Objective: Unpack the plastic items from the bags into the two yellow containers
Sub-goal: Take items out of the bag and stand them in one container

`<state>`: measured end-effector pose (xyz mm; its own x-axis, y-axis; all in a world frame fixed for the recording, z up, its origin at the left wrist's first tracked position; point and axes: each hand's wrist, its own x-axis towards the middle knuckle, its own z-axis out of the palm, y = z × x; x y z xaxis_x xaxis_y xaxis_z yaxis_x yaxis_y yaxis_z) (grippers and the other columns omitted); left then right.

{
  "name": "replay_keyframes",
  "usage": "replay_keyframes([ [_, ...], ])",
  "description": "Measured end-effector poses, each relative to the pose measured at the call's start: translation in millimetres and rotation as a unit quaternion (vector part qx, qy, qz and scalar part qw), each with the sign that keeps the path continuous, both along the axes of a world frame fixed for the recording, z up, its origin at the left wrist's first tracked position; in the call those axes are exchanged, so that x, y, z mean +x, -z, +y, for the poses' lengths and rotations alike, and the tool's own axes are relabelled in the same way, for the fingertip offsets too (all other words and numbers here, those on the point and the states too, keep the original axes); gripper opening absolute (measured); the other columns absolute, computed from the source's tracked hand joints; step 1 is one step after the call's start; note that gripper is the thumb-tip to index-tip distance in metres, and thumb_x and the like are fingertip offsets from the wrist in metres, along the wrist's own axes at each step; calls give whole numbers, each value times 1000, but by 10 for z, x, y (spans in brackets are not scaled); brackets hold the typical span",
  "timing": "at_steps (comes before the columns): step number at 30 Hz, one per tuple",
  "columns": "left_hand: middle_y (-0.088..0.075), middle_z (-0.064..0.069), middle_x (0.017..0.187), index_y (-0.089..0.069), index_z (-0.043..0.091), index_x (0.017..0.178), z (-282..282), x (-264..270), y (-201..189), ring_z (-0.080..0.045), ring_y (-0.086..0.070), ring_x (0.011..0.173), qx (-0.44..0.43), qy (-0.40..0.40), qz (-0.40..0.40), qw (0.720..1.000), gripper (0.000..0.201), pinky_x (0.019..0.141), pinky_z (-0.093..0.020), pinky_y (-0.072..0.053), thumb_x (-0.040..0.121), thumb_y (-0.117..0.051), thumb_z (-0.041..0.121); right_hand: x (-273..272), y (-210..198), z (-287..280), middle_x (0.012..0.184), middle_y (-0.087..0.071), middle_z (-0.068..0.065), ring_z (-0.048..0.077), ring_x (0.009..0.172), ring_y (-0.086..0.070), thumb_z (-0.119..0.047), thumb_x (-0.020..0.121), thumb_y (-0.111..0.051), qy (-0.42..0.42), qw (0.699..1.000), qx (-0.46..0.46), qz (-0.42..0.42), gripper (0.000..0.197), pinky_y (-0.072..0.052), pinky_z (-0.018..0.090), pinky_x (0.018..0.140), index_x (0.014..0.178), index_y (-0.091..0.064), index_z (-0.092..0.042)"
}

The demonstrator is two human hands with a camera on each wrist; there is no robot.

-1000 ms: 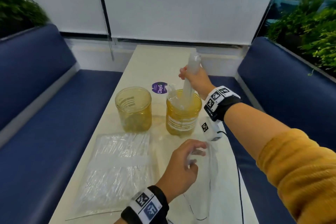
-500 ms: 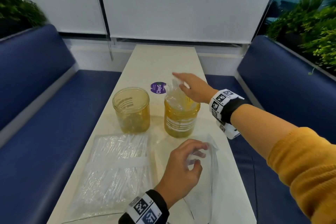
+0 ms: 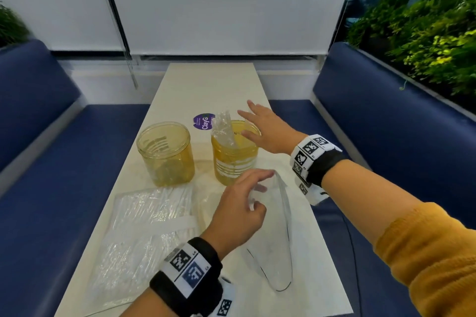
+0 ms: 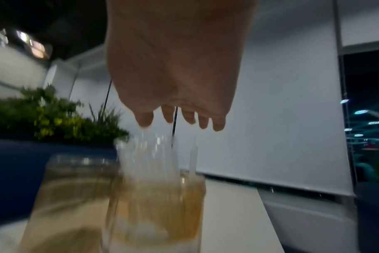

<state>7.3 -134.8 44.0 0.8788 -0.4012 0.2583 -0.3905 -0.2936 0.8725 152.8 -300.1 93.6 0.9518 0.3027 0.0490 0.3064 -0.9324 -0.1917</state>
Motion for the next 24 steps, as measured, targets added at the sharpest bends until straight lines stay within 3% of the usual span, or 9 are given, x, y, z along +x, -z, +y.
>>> replay_keyframes([
  [1,-53,18,141,-54,33,140,2,8,-33,-3,-59,114,53,4,-27,998,72,95,-27,-53,77,-55,-3,-117,-133,-39,159,-34,4,26,146,-32,-43,102,-49,27,999,24,-27,50,-34,43,115,150,-43,-28],
  [3,-45,18,150,-45,34,148,-22,25,-122,-4,-48,130,144,11,-70,987,81,107,-19,-39,76,-59,0,-410,-414,-97,118,-67,-2,24,111,-62,-36,98,-52,96,989,72,-90,26,-52,38,93,116,-68,-27],
  [5,-41,16,156,-39,31,153,-70,67,-224,-7,-37,141,198,15,-87,976,85,108,-16,-29,76,-61,0,-747,-632,-130,78,-70,-6,24,80,-69,-29,91,-53,145,981,88,-93,18,-57,37,76,80,-66,-24],
  [7,-42,12,156,-38,29,154,-128,128,-305,-11,-39,141,219,22,-92,971,87,107,-22,-34,75,-63,1,-1087,-743,-128,64,-72,-3,20,64,-73,-24,88,-55,160,981,103,25,20,-60,35,67,73,-68,-19],
  [10,-50,9,149,-45,26,148,-206,197,-358,-14,-47,135,186,33,-71,979,80,103,-22,-38,75,-64,1,-1389,-572,-101,71,-77,7,21,68,-76,-14,92,-58,169,955,132,204,19,-64,32,70,86,-74,-5],
  [13,-50,5,148,-47,20,147,-270,221,-345,-14,-46,136,156,26,-40,987,76,106,-22,-35,76,-67,0,-1451,-157,-46,77,-67,5,28,80,-69,-15,95,-52,183,960,63,202,22,-56,30,67,79,-65,-7],
  [16,-51,4,148,-48,19,146,-309,209,-282,-16,-46,136,128,31,-25,991,77,114,-30,-37,74,-65,-1,-1508,251,-12,117,-65,11,31,112,-61,-38,102,-46,212,951,-42,222,40,-50,36,91,118,-63,-6],
  [20,-48,6,149,-47,19,146,-369,117,-197,-12,-44,137,142,34,-34,989,75,108,-20,-30,76,-63,-2,-1619,497,-62,132,-59,10,33,136,-41,-56,102,-35,265,927,-152,217,58,-36,42,108,129,-59,-11],
  [24,-47,8,148,-47,21,146,-396,60,-145,-10,-44,135,129,32,-44,990,74,105,-18,-31,77,-62,-2,-1594,604,-139,133,-59,11,32,128,-51,-60,100,-33,271,920,-145,245,65,-42,41,102,140,-48,-12],
])
